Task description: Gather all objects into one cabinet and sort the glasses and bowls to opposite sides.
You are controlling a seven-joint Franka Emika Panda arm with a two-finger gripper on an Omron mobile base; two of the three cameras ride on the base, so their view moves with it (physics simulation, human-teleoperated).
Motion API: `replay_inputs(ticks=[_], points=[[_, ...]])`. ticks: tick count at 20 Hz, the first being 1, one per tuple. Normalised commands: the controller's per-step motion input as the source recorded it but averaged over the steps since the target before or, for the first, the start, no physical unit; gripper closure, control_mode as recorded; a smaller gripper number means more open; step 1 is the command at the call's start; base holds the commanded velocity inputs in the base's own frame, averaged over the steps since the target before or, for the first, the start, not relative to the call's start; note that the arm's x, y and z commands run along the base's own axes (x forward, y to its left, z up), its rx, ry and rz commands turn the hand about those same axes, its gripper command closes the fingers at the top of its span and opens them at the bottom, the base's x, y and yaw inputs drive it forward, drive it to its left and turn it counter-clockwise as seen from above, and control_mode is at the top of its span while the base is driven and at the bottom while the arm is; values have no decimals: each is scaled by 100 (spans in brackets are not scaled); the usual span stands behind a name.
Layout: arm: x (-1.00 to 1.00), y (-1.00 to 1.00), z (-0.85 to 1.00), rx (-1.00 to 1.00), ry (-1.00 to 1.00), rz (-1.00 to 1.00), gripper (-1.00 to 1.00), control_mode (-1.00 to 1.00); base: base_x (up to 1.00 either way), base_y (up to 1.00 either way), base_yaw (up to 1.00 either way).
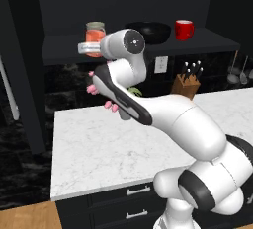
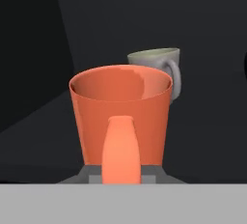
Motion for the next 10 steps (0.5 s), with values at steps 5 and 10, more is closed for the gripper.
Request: replay_inputs(ticks=[5,10], points=[[3,4,6,0,1,0,100,-100,0,0,0],[6,21,5,-2,3,0,100,-100,0,0,0]])
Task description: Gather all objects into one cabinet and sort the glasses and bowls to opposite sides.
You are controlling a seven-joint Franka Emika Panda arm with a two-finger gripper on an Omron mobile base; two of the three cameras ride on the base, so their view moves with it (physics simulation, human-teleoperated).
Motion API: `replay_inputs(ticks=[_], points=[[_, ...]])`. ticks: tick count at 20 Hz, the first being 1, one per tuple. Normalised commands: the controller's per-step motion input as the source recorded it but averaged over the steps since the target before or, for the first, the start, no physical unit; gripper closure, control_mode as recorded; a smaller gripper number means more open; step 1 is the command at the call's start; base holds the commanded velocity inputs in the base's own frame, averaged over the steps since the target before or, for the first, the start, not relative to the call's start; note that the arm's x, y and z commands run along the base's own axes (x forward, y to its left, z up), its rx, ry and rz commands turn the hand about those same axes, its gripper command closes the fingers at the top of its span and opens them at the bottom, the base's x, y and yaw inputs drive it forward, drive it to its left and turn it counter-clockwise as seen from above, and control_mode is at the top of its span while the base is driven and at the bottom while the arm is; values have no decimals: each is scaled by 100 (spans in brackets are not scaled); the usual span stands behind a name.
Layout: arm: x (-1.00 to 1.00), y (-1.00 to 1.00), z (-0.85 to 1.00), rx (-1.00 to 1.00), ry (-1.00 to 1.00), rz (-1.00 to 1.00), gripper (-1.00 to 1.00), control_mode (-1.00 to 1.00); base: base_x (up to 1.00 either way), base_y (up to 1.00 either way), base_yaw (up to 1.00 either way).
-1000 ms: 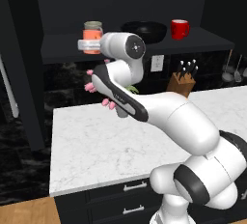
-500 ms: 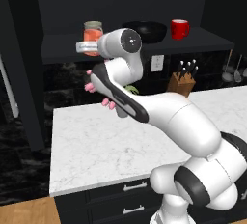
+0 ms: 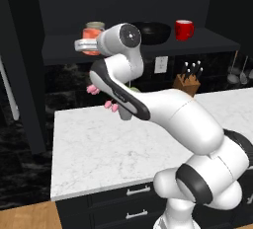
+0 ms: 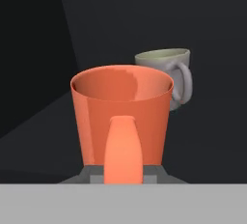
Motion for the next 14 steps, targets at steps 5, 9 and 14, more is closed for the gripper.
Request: replay_inputs(ticks=[5,9,14], points=[[7,34,0,-6,1,0,100,-100,0,0,0],[19,31,0,-5,0,0,100,-100,0,0,0],[28,23,0,-3,0,0,100,-100,0,0,0]])
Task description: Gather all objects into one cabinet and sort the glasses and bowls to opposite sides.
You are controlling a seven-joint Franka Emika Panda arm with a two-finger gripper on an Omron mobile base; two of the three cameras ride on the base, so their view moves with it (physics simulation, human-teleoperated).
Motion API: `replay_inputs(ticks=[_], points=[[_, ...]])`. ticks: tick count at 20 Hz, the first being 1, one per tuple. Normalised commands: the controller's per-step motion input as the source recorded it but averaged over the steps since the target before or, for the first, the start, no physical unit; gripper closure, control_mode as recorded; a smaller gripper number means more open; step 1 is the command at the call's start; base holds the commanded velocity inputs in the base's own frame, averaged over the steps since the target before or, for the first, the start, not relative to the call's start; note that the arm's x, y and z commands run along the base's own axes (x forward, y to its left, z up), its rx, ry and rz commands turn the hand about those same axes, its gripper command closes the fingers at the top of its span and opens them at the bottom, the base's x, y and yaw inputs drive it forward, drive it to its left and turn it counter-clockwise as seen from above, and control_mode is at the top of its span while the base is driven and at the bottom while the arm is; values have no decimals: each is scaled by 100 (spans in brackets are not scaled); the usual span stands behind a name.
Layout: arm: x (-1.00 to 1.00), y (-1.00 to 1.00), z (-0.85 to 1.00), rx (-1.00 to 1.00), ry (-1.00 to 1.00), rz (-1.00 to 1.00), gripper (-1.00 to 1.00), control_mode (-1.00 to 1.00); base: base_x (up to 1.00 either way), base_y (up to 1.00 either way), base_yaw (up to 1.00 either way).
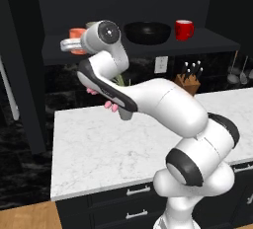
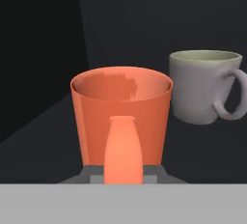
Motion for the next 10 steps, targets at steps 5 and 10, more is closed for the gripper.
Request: replay_inputs(ticks=[5,10], points=[[46,4,0,-1,0,0,100,-100,0,0,0],[41,10,0,-2,0,0,100,-100,0,0,0]])
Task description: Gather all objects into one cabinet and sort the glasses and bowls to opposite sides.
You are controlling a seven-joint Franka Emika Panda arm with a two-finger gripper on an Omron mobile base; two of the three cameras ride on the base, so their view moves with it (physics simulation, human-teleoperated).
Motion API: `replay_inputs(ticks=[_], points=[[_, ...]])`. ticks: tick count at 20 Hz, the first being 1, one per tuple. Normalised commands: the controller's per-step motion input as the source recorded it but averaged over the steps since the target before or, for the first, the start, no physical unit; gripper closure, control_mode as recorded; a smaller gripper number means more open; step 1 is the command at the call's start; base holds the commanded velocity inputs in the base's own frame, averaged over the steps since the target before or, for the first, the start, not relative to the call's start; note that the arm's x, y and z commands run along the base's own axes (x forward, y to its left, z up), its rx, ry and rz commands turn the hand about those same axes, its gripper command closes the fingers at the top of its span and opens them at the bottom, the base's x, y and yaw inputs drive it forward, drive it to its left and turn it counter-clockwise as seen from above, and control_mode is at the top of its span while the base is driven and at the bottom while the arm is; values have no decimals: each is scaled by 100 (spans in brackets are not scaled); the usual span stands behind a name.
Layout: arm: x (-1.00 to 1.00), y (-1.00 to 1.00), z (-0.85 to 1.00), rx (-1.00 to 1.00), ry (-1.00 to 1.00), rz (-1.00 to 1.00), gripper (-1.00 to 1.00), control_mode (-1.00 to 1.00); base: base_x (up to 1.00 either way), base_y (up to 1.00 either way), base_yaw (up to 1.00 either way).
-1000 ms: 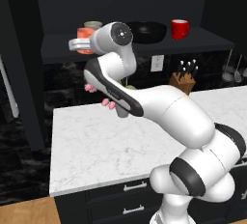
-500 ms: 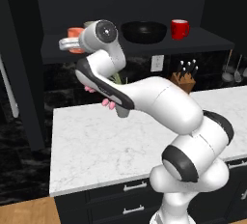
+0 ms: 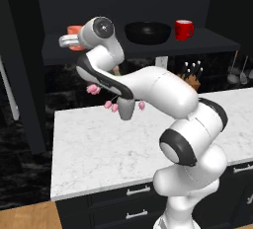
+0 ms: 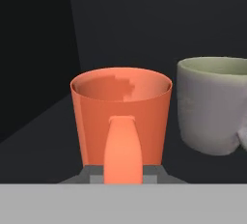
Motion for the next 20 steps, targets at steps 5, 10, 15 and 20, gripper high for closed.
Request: replay_inputs(ticks=[5,10,15,20], points=[[13,20,0,-3,0,4,100,-100,0,0,0],[14,26,0,-3,1,7,100,-100,0,0,0],[36,19,0,-1,1,5,100,-100,0,0,0],[31,13,-2,0,0,2,100,-100,0,0,0]])
